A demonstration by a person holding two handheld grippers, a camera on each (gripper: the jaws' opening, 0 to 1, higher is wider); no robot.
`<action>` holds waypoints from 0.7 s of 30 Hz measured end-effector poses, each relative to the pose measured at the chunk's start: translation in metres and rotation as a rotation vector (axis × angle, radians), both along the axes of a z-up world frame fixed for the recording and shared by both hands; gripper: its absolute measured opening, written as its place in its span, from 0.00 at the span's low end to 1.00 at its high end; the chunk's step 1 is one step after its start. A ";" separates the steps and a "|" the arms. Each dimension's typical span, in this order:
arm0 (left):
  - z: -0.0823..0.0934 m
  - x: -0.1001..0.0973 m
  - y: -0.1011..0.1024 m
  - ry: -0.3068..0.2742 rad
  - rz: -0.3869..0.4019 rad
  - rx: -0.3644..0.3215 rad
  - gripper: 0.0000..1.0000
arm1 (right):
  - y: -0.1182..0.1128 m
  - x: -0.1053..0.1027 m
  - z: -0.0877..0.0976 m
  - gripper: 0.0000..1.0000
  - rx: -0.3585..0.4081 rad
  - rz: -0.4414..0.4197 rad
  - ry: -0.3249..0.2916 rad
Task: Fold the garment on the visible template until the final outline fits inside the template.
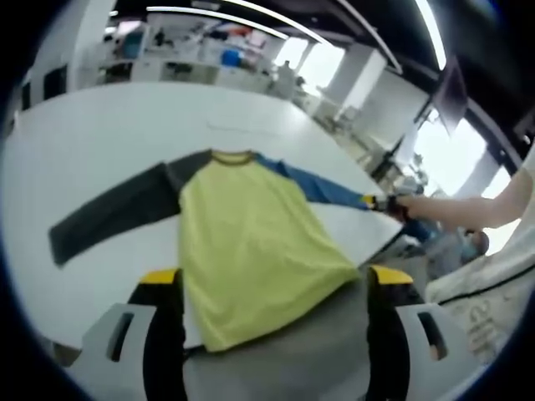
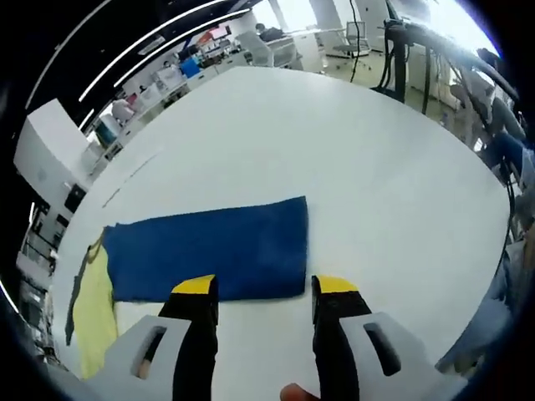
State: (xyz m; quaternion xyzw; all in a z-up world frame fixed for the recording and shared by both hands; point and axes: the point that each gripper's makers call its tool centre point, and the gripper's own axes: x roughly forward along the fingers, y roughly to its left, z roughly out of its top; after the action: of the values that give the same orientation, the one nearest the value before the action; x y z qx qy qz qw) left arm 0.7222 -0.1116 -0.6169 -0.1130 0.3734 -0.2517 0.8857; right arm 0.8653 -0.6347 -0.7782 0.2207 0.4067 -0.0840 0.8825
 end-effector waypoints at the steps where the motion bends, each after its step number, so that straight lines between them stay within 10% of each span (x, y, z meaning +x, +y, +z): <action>1: 0.000 0.000 0.000 0.000 -0.001 0.000 0.87 | -0.001 0.001 -0.001 0.41 -0.006 -0.001 -0.004; 11: -0.003 0.003 -0.001 0.007 -0.001 0.004 0.87 | -0.008 0.002 -0.024 0.07 -0.070 -0.008 0.042; 21: -0.006 0.001 0.007 0.018 0.026 0.009 0.87 | -0.006 0.008 -0.010 0.02 -0.065 -0.050 -0.009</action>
State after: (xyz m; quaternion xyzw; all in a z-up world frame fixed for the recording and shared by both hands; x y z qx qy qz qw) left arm 0.7230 -0.1050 -0.6227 -0.1161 0.3810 -0.2374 0.8860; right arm 0.8731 -0.6411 -0.7882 0.2023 0.3941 -0.1180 0.8887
